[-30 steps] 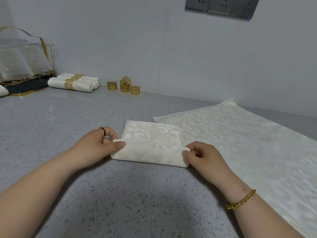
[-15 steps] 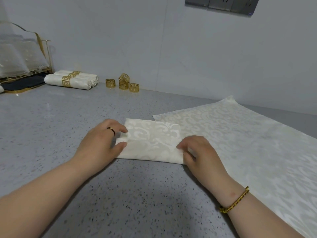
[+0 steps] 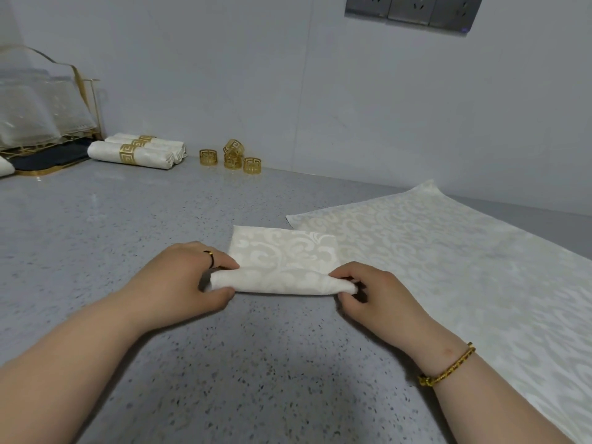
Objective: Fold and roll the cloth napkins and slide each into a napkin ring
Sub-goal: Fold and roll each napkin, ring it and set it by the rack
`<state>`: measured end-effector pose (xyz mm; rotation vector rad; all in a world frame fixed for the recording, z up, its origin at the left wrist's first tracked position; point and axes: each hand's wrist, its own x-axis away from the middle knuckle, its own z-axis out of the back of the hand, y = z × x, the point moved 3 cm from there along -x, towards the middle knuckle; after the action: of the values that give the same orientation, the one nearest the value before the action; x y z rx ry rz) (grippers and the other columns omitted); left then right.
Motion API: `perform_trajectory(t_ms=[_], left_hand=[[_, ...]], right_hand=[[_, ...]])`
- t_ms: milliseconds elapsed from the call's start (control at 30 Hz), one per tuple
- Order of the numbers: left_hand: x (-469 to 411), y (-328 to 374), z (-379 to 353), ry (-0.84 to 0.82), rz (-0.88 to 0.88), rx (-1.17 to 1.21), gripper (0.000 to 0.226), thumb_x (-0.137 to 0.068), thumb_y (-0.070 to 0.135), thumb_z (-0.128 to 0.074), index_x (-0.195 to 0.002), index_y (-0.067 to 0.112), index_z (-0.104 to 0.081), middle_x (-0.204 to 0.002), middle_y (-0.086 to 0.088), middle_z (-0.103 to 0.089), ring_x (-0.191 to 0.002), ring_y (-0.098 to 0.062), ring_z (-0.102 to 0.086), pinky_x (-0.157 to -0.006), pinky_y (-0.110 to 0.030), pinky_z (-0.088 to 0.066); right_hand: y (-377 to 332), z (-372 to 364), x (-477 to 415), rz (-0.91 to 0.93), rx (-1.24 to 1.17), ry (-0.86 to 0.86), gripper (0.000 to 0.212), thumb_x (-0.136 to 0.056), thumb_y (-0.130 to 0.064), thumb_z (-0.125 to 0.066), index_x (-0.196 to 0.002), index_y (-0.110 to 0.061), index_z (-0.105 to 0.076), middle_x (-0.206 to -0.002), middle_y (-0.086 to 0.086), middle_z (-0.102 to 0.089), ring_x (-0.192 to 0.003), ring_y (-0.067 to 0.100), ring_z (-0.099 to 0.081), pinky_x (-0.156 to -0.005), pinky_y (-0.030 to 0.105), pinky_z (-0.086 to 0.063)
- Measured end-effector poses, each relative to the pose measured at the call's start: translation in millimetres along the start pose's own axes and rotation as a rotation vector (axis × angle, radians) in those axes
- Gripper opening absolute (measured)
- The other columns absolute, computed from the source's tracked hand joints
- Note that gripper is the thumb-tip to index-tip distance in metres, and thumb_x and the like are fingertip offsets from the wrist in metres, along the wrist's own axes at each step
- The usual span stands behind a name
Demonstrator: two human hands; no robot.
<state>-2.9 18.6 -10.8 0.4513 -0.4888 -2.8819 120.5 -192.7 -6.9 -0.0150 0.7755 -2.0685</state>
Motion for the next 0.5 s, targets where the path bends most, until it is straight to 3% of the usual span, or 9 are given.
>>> perform_trajectory(t_ms=[67,100,200,267,333,400,500], left_hand=[[3,1,5,-0.013,0.075,0.165,0.015,-0.068,0.055,-0.058,-0.079,0.045,-0.058,-0.084,0.013,-0.064,-0.082,0.002,-0.056,-0.067,-0.005,-0.038],[4,1,6,-0.021,0.117,0.282,0.006,-0.076,0.04,-0.067,-0.074,0.039,-0.062,-0.076,0.011,-0.066,-0.078,0.005,-0.058,-0.064,-0.005,-0.04],[2,-4,1,-0.057,0.209,0.501,0.014,-0.083,0.014,-0.064,-0.073,0.024,-0.066,-0.062,0.018,-0.067,-0.06,0.007,-0.059,-0.056,-0.002,-0.039],[0,-5,0,-0.02,0.257,0.54,0.015,-0.084,0.016,-0.062,-0.078,0.029,-0.063,-0.059,0.009,-0.065,-0.058,0.0,-0.058,-0.054,-0.004,-0.038],[-2,-6,-3,0.017,0.293,0.487,0.013,-0.085,0.021,-0.06,-0.081,0.034,-0.059,-0.05,0.008,-0.05,-0.053,-0.005,-0.047,-0.051,-0.01,-0.033],[-3,-4,-6,0.044,0.316,0.428,0.009,-0.086,0.023,-0.059,-0.086,0.032,-0.057,-0.04,0.01,-0.041,-0.044,-0.004,-0.039,-0.048,-0.014,-0.029],[-2,1,-6,0.084,0.3,0.25,0.01,-0.085,0.029,-0.059,-0.092,0.029,-0.053,-0.052,0.009,-0.045,-0.051,-0.005,-0.042,-0.05,-0.016,-0.026]], right_hand=[[1,5,1,-0.042,-0.106,-0.025,0.024,-0.083,-0.007,-0.054,-0.087,-0.029,-0.062,-0.088,-0.012,-0.065,-0.078,0.002,-0.057,-0.069,0.011,-0.042],[1,8,1,-0.064,-0.161,-0.031,0.024,-0.082,-0.007,-0.055,-0.082,-0.03,-0.061,-0.085,-0.009,-0.065,-0.074,0.0,-0.055,-0.066,0.01,-0.042],[5,10,1,-0.15,-0.29,-0.025,0.017,-0.083,-0.009,-0.057,-0.081,-0.025,-0.062,-0.083,0.012,-0.063,-0.071,0.008,-0.052,-0.064,0.013,-0.04],[5,7,0,-0.179,-0.323,-0.016,0.016,-0.085,-0.009,-0.056,-0.083,-0.025,-0.06,-0.073,0.006,-0.054,-0.063,0.003,-0.047,-0.057,0.008,-0.036],[5,1,-2,-0.19,-0.338,0.02,0.016,-0.086,-0.01,-0.055,-0.087,-0.026,-0.055,-0.066,-0.003,-0.045,-0.052,-0.002,-0.043,-0.053,0.006,-0.035],[6,-3,-4,-0.193,-0.314,0.074,0.02,-0.086,-0.011,-0.057,-0.092,-0.027,-0.048,-0.073,-0.008,-0.045,-0.051,-0.005,-0.044,-0.054,0.005,-0.037],[7,-6,-5,-0.18,-0.22,0.134,0.024,-0.085,-0.012,-0.058,-0.087,-0.029,-0.042,-0.09,-0.011,-0.045,-0.056,0.002,-0.042,-0.059,0.005,-0.037]])
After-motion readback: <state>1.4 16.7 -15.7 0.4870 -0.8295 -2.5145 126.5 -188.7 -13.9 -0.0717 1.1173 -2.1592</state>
